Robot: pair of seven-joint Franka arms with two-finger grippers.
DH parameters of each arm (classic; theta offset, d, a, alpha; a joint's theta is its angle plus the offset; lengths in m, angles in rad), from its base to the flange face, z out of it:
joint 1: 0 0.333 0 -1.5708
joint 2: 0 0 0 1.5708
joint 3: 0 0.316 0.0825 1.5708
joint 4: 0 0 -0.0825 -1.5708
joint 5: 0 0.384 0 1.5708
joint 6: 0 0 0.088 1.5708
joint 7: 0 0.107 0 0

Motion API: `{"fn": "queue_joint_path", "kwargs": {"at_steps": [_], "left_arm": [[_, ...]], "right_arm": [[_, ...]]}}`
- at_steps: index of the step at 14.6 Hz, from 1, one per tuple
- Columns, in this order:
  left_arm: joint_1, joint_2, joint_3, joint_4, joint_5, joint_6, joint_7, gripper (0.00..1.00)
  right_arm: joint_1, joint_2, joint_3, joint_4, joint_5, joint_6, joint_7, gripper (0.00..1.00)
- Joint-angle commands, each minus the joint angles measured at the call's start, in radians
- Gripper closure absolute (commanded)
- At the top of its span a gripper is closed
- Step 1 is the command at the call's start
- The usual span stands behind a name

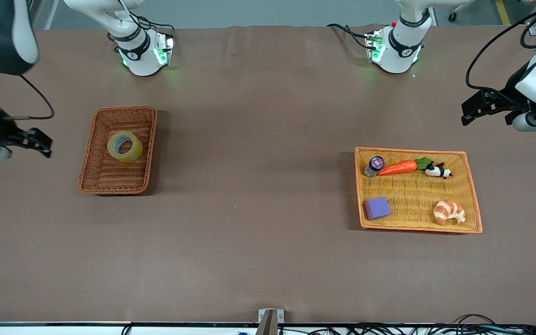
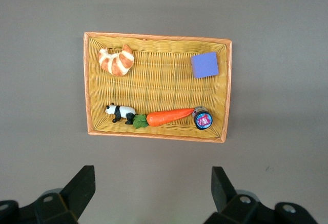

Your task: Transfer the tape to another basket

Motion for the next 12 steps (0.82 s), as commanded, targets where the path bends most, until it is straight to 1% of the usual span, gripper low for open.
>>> {"fn": "queue_joint_path", "kwargs": {"at_steps": [1,2,3,4,5,8,12], "left_arm": [[-0.002,0.009,0.002,0.019,-0.005,-0.001,-0.003,0.0],[-0.004,0.009,0.002,0.019,-0.005,-0.001,-0.003,0.0],[-0.004,0.009,0.0,0.021,-0.005,-0.001,-0.003,0.0],[-0.004,0.009,0.002,0.019,-0.005,-0.001,-0.003,0.0],[-0.004,0.009,0.002,0.019,-0.005,0.0,-0.003,0.0],[-0.004,0.007,0.002,0.019,-0.005,-0.001,-0.003,0.0],[-0.002,0.009,0.0,0.019,-0.005,-0.001,-0.003,0.0]], "right_arm": [[-0.066,0.042,0.053,0.206,0.024,-0.143,0.015,0.0],[-0.057,0.041,0.049,0.254,0.051,-0.194,0.041,0.0],[-0.047,0.041,0.035,0.295,0.102,-0.252,0.085,0.0],[-0.034,0.041,0.015,0.338,0.133,-0.315,0.139,0.0],[-0.021,0.041,0.007,0.375,0.133,-0.369,0.177,0.0],[-0.025,0.041,0.001,0.398,0.136,-0.449,0.169,0.0],[-0.016,0.041,-0.001,0.391,0.141,-0.443,0.17,0.0]]}}
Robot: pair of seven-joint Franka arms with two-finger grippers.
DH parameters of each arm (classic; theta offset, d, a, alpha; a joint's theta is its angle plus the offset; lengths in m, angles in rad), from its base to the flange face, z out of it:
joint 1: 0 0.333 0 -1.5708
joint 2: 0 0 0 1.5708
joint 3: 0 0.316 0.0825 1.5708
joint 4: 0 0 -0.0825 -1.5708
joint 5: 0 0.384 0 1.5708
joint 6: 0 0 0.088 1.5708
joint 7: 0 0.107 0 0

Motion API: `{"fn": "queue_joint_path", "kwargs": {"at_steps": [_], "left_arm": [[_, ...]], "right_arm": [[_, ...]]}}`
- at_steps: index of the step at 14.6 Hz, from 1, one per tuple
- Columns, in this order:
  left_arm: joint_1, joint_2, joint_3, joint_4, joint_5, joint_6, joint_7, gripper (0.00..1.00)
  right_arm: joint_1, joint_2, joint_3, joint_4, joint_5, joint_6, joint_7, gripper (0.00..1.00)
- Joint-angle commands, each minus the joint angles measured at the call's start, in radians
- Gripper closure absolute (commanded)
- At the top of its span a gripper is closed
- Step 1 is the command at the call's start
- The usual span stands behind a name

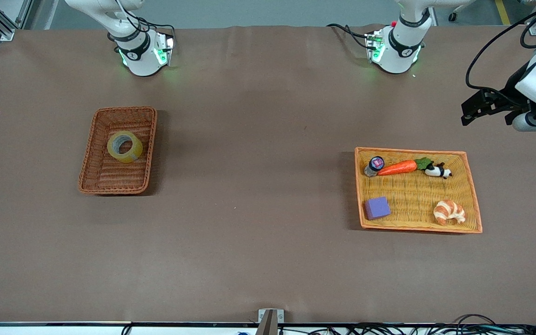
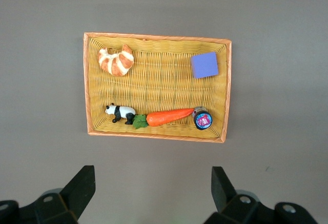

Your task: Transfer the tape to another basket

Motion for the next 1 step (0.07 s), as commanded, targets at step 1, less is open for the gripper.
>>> {"fn": "queue_joint_path", "kwargs": {"at_steps": [1], "left_arm": [[-0.002,0.008,0.0,0.019,-0.005,-0.001,-0.003,0.0]], "right_arm": [[0.011,0.018,-0.012,0.027,0.027,-0.01,0.016,0.0]]}}
